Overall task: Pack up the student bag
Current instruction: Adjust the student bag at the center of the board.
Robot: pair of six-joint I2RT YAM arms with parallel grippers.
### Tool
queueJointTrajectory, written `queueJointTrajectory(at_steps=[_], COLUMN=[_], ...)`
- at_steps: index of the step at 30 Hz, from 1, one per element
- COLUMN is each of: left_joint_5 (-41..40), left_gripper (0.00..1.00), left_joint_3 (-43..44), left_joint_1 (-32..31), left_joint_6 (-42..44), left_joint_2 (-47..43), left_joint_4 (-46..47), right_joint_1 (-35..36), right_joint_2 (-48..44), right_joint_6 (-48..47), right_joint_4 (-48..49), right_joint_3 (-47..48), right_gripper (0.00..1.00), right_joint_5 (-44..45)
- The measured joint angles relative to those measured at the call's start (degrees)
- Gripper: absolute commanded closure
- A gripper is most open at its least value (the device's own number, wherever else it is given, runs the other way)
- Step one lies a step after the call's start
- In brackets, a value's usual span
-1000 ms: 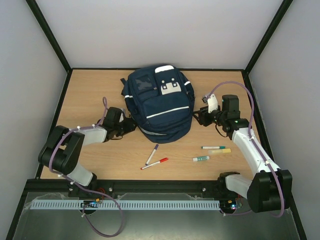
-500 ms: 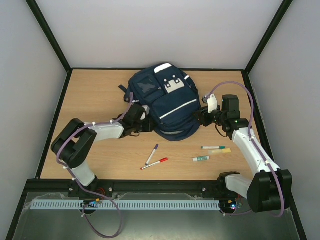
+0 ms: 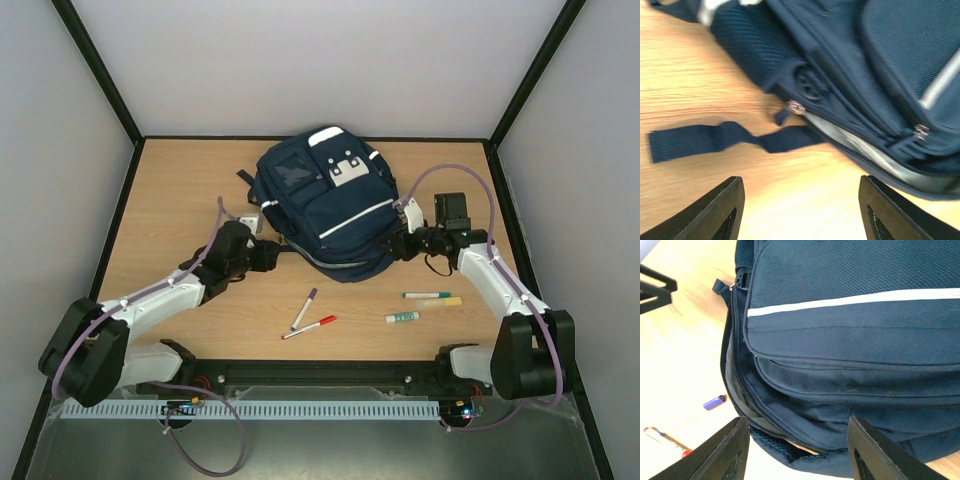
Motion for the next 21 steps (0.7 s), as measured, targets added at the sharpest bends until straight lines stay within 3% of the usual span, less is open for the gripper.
queueJointTrajectory(at_steps=[4, 7, 13, 21], left_joint_5=[-1.7, -1.4, 6.1, 14.0], left_gripper=[0.42, 0.38, 0.35, 0.34], left_joint_3=[-2.4, -3.5, -8.5, -5.6], left_joint_1=[3.5, 3.9, 4.9, 8.6], left_joint_6=[0.2, 1.5, 6.8, 11.1], left_joint_2=[1.6, 4.2, 9.6, 18.3], left_joint_4=[4.2, 9.4, 24.9, 31.6], right_joint_1=[0.1, 0.2, 0.2, 0.2], right_joint_2=[0.3, 0.3, 0.2, 0.1], right_joint_6=[-0.4, -0.7, -1.1, -1.7], right_joint_4=[-0.9, -1.2, -2.3, -2.7], right_joint_3=[0.3, 0.4, 0.4, 0.4], right_gripper=[0.47, 0.47, 0.47, 0.47], right_joint_5=[-1.5, -2.0, -2.2, -2.7])
